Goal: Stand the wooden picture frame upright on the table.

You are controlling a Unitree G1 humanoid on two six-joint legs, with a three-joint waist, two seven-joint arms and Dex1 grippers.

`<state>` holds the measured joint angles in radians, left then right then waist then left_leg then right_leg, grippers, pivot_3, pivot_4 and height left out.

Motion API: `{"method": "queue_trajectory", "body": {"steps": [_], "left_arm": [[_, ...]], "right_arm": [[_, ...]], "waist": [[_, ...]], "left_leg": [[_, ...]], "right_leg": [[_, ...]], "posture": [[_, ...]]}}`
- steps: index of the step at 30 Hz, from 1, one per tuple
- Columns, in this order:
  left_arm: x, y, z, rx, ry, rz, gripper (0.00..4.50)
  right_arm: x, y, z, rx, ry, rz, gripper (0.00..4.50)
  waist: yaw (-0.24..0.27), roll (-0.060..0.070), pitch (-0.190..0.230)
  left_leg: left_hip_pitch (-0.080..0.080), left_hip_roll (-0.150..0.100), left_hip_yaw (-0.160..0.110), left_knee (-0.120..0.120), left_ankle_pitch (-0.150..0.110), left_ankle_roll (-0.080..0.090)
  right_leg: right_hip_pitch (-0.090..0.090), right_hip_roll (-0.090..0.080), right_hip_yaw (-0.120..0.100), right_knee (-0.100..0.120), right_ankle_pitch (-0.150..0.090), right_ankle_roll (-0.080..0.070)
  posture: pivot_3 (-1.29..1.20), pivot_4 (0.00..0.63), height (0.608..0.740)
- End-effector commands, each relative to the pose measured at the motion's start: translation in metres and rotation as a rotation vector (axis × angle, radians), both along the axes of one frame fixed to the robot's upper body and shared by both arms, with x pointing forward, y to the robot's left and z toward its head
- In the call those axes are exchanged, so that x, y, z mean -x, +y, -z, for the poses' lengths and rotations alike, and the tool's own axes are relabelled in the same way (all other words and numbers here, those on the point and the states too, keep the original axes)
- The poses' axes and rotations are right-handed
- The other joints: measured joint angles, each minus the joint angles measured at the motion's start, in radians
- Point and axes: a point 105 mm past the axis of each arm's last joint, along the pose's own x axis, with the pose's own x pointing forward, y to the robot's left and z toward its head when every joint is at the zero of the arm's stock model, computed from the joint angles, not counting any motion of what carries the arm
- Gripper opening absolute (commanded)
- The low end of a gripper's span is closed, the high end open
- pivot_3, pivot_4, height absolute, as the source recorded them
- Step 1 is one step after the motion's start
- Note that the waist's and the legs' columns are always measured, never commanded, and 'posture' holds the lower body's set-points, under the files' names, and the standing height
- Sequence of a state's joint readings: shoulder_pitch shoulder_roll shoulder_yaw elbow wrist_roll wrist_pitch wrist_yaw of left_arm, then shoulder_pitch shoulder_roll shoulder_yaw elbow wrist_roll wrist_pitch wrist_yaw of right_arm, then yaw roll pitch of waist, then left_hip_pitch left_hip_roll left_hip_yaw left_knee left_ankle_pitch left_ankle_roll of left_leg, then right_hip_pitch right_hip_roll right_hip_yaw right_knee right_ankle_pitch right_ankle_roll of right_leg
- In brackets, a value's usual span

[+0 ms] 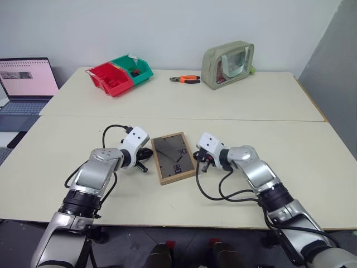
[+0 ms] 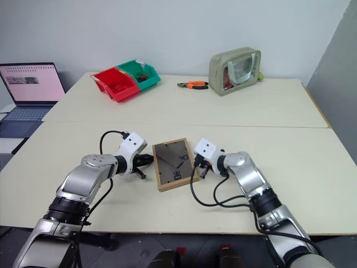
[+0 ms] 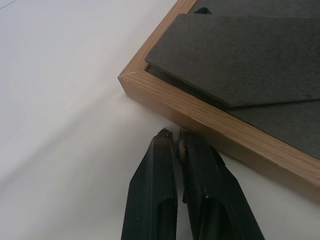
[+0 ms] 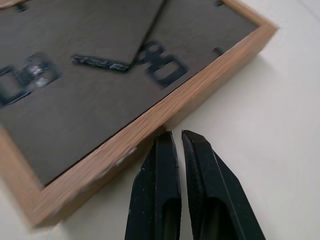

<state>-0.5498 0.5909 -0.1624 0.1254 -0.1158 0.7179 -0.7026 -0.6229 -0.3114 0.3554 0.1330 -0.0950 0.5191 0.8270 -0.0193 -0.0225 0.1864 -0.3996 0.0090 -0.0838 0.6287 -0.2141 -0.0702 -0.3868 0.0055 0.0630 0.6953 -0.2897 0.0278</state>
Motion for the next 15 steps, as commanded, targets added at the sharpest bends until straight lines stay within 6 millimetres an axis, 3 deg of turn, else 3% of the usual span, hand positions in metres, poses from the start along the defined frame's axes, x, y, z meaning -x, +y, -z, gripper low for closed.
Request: {"method": "queue_trajectory", "body": {"steps": [1, 5, 10, 15], "left_arm": [[0.016, -0.047, 0.016, 0.038, 0.087, 0.171, 0.37], [0.025, -0.059, 0.017, 0.037, 0.118, 0.240, 0.37], [0.036, -0.048, 0.010, 0.037, 0.169, 0.263, 0.37], [0.066, -0.032, -0.007, 0.116, 0.270, 0.360, 0.52]], "right_arm": [[0.023, 0.005, -0.019, -0.024, -0.036, -0.068, 0.30], [0.031, -0.007, -0.019, -0.010, -0.027, -0.031, 0.30], [0.006, -0.038, -0.017, 0.051, -0.073, 0.133, 0.30], [-0.010, -0.046, -0.019, 0.049, -0.090, 0.193, 0.25]], "waist": [[0.000, 0.000, 0.000], [-0.003, 0.000, 0.000], [-0.010, 0.000, 0.000], [-0.019, -0.001, 0.000]], "left_leg": [[0.000, 0.000, 0.000, 0.000, 0.000, 0.000], [0.000, 0.000, 0.000, 0.000, 0.000, 0.000], [0.000, 0.000, 0.000, 0.000, 0.000, 0.000], [0.000, 0.001, 0.002, -0.002, 0.000, 0.000]], "right_leg": [[0.000, 0.000, 0.000, 0.000, -0.001, 0.001], [0.000, 0.000, 0.000, -0.001, -0.002, 0.004], [0.000, 0.000, 0.000, -0.002, -0.002, 0.004], [-0.001, 0.001, 0.001, -0.004, -0.002, 0.004]], "posture": [[0.00, 0.150, 0.740], [0.00, 0.150, 0.740], [0.00, 0.150, 0.740], [0.00, 0.150, 0.740]]}}
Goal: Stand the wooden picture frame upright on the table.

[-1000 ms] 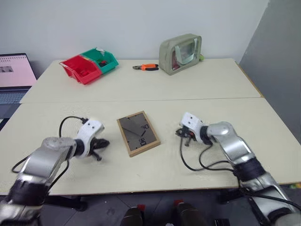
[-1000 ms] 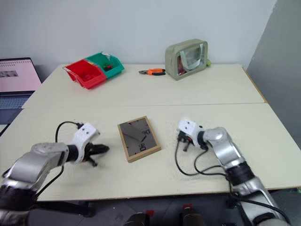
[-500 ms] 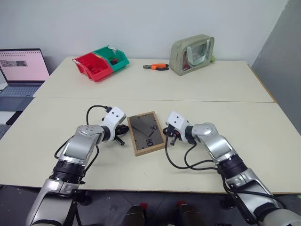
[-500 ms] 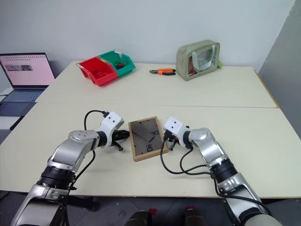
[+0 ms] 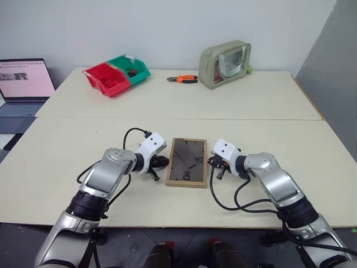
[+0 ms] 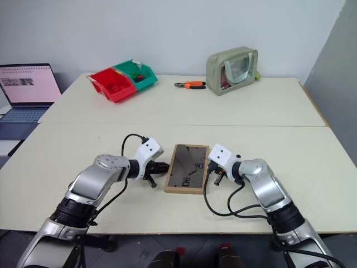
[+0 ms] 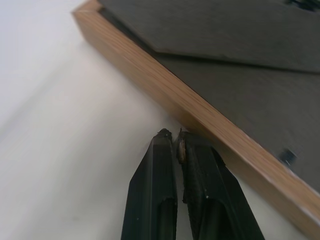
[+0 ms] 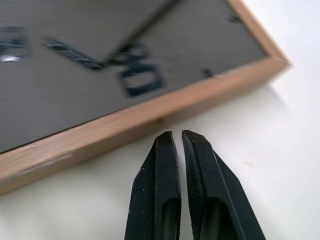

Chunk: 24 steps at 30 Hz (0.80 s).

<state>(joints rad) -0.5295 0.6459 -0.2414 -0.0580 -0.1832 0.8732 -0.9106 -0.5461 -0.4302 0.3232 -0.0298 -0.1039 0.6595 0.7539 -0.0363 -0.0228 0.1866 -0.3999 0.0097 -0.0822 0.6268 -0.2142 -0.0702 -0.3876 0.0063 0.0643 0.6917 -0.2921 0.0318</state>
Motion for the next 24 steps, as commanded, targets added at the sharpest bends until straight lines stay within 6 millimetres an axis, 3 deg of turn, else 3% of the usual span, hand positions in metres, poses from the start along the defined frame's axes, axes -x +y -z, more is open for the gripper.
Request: {"method": "queue_trajectory", "body": {"steps": [1, 10, 14, 20, 24], "left_arm": [[0.033, 0.008, -0.010, 0.092, 0.136, 0.115, 0.70], [0.044, 0.043, -0.048, 0.600, 0.604, -0.148, 2.40], [0.045, 0.050, -0.033, 0.695, 0.703, -0.256, 3.22], [0.047, 0.031, 0.001, 0.690, 0.737, -0.280, 4.41], [0.046, 0.010, 0.012, 0.707, 0.753, -0.250, 4.47]], "right_arm": [[-0.014, -0.001, -0.017, -0.037, -0.069, 0.023, 0.21], [-0.010, 0.013, -0.012, -0.067, -0.054, -0.018, 0.21], [-0.003, 0.023, -0.009, -0.078, -0.037, -0.050, 0.21], [0.007, 0.045, -0.006, -0.111, -0.021, -0.078, 0.21], [0.013, 0.062, -0.008, -0.144, -0.005, -0.088, 0.21]], "waist": [[-0.008, 0.000, 0.000], [-0.023, -0.001, 0.001], [-0.023, -0.001, 0.001], [-0.022, -0.001, 0.001], [-0.020, 0.000, 0.000]], "left_leg": [[0.000, 0.000, 0.000, 0.000, 0.000, 0.000], [-0.001, 0.001, 0.000, -0.001, 0.000, 0.000], [0.000, 0.001, 0.000, -0.001, 0.000, 0.000], [0.000, 0.003, 0.000, -0.001, 0.000, 0.000], [0.001, 0.003, 0.000, -0.001, 0.000, 0.000]], "right_leg": [[-0.001, 0.001, 0.000, -0.001, 0.000, 0.000], [-0.001, 0.005, 0.000, -0.002, 0.000, 0.000], [-0.002, 0.005, 0.000, -0.001, 0.000, 0.000], [-0.002, 0.005, 0.001, 0.000, 0.001, -0.003], [-0.001, 0.005, 0.001, 0.000, 0.001, -0.003]], "posture": [[0.00, 0.150, 0.740], [0.00, 0.150, 0.740], [0.00, 0.150, 0.740], [0.00, 0.150, 0.740], [0.00, 0.150, 0.740]]}}
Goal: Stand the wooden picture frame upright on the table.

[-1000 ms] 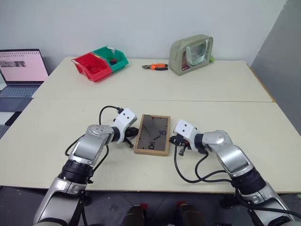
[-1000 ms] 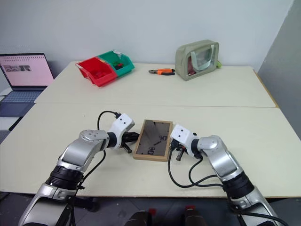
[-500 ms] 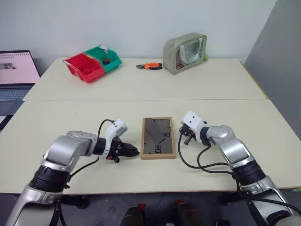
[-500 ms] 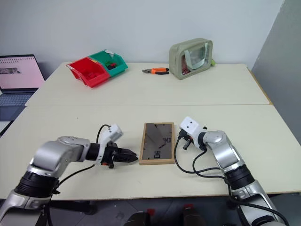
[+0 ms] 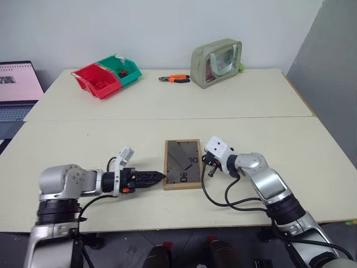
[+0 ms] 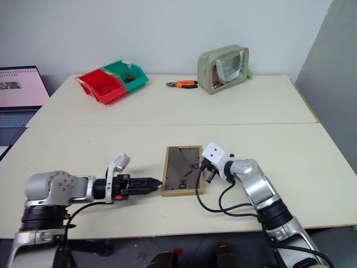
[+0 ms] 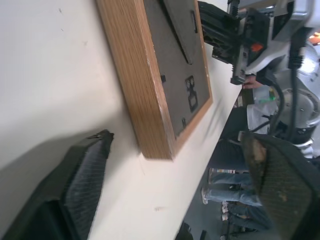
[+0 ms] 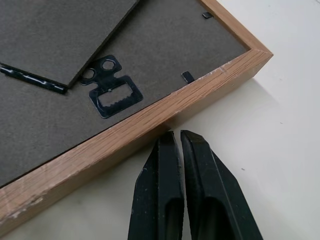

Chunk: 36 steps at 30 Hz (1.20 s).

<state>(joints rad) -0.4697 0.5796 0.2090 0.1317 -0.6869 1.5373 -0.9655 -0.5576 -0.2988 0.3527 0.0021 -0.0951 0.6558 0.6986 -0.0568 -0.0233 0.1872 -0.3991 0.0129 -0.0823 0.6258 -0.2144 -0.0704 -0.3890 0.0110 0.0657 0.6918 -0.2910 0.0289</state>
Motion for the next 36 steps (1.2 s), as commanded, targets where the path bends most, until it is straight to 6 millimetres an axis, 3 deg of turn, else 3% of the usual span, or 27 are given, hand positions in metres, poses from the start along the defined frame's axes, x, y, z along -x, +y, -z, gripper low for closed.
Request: {"method": "queue_trajectory", "body": {"steps": [1, 6, 12, 16, 18, 24, 26, 29, 32, 36], "left_arm": [[0.000, -0.025, 0.017, 0.011, 0.022, 0.026, 4.47], [0.001, -0.046, 0.012, 0.042, -0.016, 0.053, 4.47], [0.005, -0.041, -0.012, 0.097, -0.059, 0.056, 3.41], [0.009, -0.028, -0.029, 0.095, -0.110, 0.059, 2.68], [0.010, -0.022, -0.036, 0.085, -0.139, 0.059, 2.25], [-0.001, -0.016, -0.072, 0.087, -0.274, 0.071, 1.00], [-0.007, -0.019, -0.085, 0.068, -0.335, 0.091, 0.85], [-0.017, -0.024, -0.111, 0.070, -0.448, 0.117, 0.85], [-0.022, -0.031, -0.132, 0.049, -0.566, 0.160, 0.85], [-0.023, -0.034, -0.136, 0.038, -0.604, 0.185, 0.85]], "right_arm": [[0.010, 0.026, -0.012, -0.061, -0.016, -0.043, 0.21], [0.004, 0.019, -0.013, -0.061, -0.015, 0.009, 0.21], [-0.007, -0.006, -0.014, -0.053, -0.015, 0.098, 0.21], [-0.027, -0.047, -0.040, -0.058, -0.074, 0.182, 0.21], [-0.032, -0.055, -0.063, -0.125, -0.071, 0.155, 0.56], [-0.004, -0.014, -0.134, -0.451, 0.142, -0.189, 1.97], [0.006, 0.003, -0.152, -0.519, 0.211, -0.306, 2.45], [0.016, 0.027, -0.167, -0.545, 0.263, -0.439, 3.10], [0.014, 0.051, -0.170, -0.513, 0.261, -0.502, 3.80], [0.017, 0.068, -0.170, -0.499, 0.269, -0.552, 3.80]], "waist": [[0.000, 0.000, 0.000], [0.023, 0.002, -0.002], [0.023, 0.001, -0.001], [0.019, 0.000, -0.001], [0.015, 0.001, 0.000], [-0.001, 0.000, 0.001], [-0.002, 0.000, 0.001], [-0.001, 0.000, 0.001], [-0.001, 0.001, 0.001], [-0.001, 0.001, 0.001]], "left_leg": [[0.000, 0.000, 0.000, 0.000, 0.000, 0.000], [-0.001, -0.001, 0.000, 0.001, 0.000, 0.000], [-0.002, -0.003, 0.000, 0.001, 0.000, 0.000], [-0.003, -0.002, 0.000, 0.000, 0.000, 0.000], [-0.002, -0.002, 0.001, 0.000, 0.000, 0.000], [-0.002, -0.002, 0.001, -0.002, 0.000, 0.000], [-0.002, -0.001, 0.000, -0.002, 0.000, 0.000], [-0.003, -0.001, 0.000, -0.003, 0.000, 0.000], [-0.003, -0.001, 0.000, -0.002, 0.000, 0.000], [-0.003, -0.001, 0.001, -0.003, -0.001, 0.000]], "right_leg": [[0.000, 0.000, 0.000, 0.000, 0.000, 0.000], [0.001, -0.005, -0.001, -0.001, 0.000, 0.000], [0.002, -0.007, -0.001, -0.006, 0.002, 0.002], [0.001, -0.006, -0.001, -0.006, 0.003, 0.001], [0.000, -0.005, 0.000, -0.006, 0.003, 0.001], [0.001, -0.003, -0.001, -0.008, 0.003, 0.001], [0.000, -0.003, -0.002, -0.008, 0.004, -0.001], [0.000, -0.002, -0.002, -0.008, 0.004, -0.001], [0.000, -0.002, -0.002, -0.009, 0.004, -0.001], [0.000, -0.003, -0.001, -0.010, 0.004, -0.001]], "posture": [[0.00, 0.150, 0.740], [0.00, 0.150, 0.740], [0.00, 0.150, 0.740], [0.00, 0.150, 0.740], [0.00, 0.150, 0.740], [0.00, 0.150, 0.740], [0.00, 0.150, 0.740], [0.00, 0.150, 0.740], [0.00, 0.150, 0.740], [0.00, 0.150, 0.740]]}}
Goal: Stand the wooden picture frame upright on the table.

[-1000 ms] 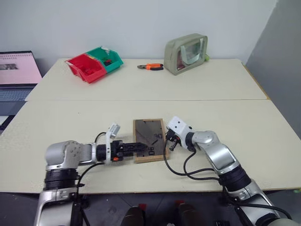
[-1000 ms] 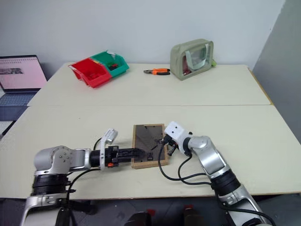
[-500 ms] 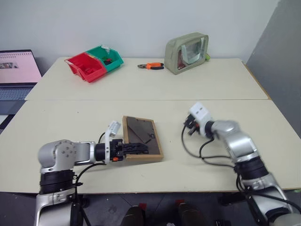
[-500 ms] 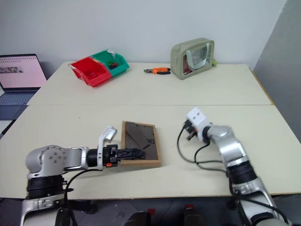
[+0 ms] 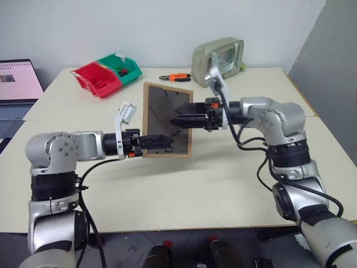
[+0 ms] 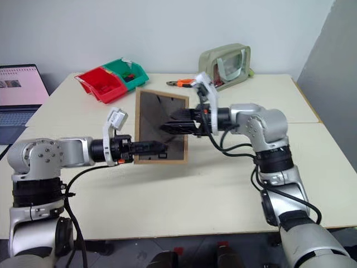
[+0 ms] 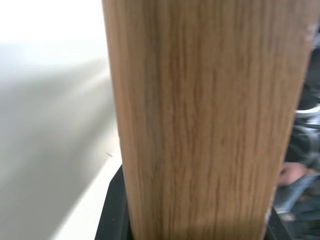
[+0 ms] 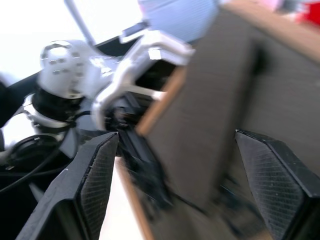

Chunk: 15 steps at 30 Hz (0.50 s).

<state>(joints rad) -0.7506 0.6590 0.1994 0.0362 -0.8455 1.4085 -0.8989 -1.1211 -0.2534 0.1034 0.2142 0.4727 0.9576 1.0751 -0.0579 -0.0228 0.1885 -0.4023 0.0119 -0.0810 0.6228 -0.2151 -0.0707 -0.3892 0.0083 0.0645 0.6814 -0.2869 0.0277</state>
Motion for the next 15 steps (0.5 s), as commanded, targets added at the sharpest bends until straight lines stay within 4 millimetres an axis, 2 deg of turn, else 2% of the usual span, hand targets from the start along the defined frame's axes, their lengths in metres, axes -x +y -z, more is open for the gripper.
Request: {"method": "queue_trajectory", "body": {"steps": [1, 3, 4, 6, 8, 12, 15], "left_arm": [[0.008, -0.011, -0.023, 0.033, -0.118, 0.095, 0.85], [0.007, -0.010, -0.023, 0.033, -0.120, 0.091, 0.85], [0.010, -0.008, -0.021, 0.026, -0.118, 0.090, 0.85], [0.014, -0.003, -0.018, 0.028, -0.099, 0.085, 0.85], [0.019, 0.001, -0.017, 0.044, -0.076, 0.086, 0.85], [0.031, 0.005, -0.012, 0.067, -0.022, 0.100, 0.85], [0.043, 0.008, -0.003, 0.083, 0.042, 0.113, 0.85]], "right_arm": [[0.004, 0.018, 0.000, -0.003, -0.005, -0.044, 3.80], [0.012, 0.023, -0.005, -0.030, -0.016, -0.087, 3.80], [0.025, 0.019, -0.011, -0.059, 0.006, -0.154, 3.80], [0.048, 0.005, -0.019, -0.080, 0.051, -0.272, 3.80], [0.060, -0.013, -0.017, -0.056, 0.060, -0.307, 3.80], [0.051, -0.045, 0.004, 0.051, -0.055, -0.159, 3.80], [0.030, -0.074, 0.014, 0.111, -0.188, 0.032, 3.80]], "waist": [[0.000, 0.000, 0.000], [0.000, 0.000, 0.000], [0.000, 0.000, 0.000], [0.001, 0.000, 0.000], [0.005, 0.000, 0.000], [0.008, 0.000, 0.000], [0.004, 0.000, 0.000]], "left_leg": [[-0.001, 0.000, 0.000, 0.000, 0.000, 0.000], [-0.003, 0.000, -0.001, 0.000, 0.000, 0.000], [-0.008, 0.001, -0.001, 0.001, 0.000, 0.000], [-0.017, 0.001, -0.001, 0.003, 0.000, 0.000], [-0.023, 0.001, -0.002, 0.005, 0.001, -0.002], [-0.023, 0.000, -0.003, 0.006, 0.000, 0.000], [-0.022, 0.000, -0.003, 0.006, 0.000, 0.000]], "right_leg": [[0.000, 0.000, 0.000, 0.000, 0.000, 0.000], [-0.003, 0.000, -0.001, 0.000, 0.000, 0.000], [-0.008, 0.000, -0.001, 0.001, 0.000, 0.000], [-0.017, -0.001, -0.001, 0.005, 0.000, 0.000], [-0.023, -0.004, -0.002, 0.008, 0.000, 0.000], [-0.021, -0.007, -0.003, 0.007, 0.000, 0.000], [-0.021, -0.007, -0.003, 0.007, 0.000, 0.001]], "posture": [[0.00, 0.150, 0.740], [0.00, 0.150, 0.740], [0.00, 0.150, 0.740], [0.00, 0.150, 0.740], [0.00, 0.150, 0.740], [0.00, 0.150, 0.740], [0.00, 0.150, 0.740]]}}
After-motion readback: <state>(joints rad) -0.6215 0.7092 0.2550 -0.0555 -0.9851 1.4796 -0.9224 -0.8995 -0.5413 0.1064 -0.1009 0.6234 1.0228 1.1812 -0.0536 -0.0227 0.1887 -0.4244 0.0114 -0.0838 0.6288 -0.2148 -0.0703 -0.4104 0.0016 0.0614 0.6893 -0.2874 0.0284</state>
